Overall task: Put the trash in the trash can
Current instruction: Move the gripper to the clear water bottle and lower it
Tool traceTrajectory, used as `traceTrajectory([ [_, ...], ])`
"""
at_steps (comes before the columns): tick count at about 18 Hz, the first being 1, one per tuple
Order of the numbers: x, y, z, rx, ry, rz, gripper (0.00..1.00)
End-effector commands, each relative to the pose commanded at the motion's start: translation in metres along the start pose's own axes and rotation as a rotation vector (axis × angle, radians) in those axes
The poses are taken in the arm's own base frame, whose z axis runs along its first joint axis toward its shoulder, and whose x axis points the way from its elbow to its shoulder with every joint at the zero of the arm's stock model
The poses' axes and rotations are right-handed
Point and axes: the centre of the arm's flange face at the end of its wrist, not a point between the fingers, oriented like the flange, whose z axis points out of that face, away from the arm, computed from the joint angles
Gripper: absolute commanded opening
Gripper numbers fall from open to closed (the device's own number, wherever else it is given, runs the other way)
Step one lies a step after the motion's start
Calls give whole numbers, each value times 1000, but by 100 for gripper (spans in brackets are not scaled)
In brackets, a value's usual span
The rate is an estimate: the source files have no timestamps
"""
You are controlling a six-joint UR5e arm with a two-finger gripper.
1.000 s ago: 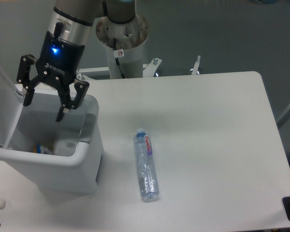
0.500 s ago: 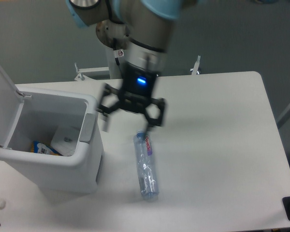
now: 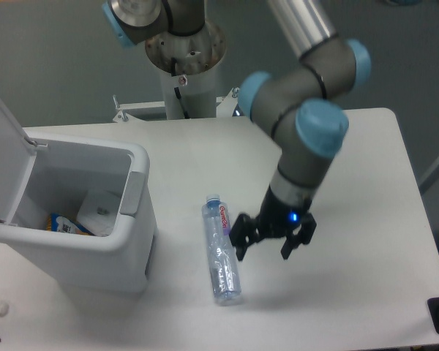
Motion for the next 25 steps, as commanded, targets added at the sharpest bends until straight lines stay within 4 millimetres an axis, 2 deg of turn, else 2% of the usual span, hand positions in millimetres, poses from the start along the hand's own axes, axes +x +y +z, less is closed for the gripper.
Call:
traceTrajectory([
  [3, 12, -12, 21, -52, 13, -19, 100],
  [9, 40, -9, 54, -103, 21, 9, 100],
  [13, 47, -9, 85, -164, -82, 34, 99],
  [14, 48, -10, 86, -165, -81, 29, 85],
  [17, 49, -11, 83, -160, -80, 30, 54],
  [19, 49, -12, 78, -152, -85, 31, 25],
  [20, 50, -14, 73, -144, -88, 34, 19],
  [21, 52, -16, 70, -136, -88, 36, 17],
  [24, 54, -26, 50, -96, -92, 41, 17],
  [25, 56, -26, 34, -73, -94, 43, 17],
])
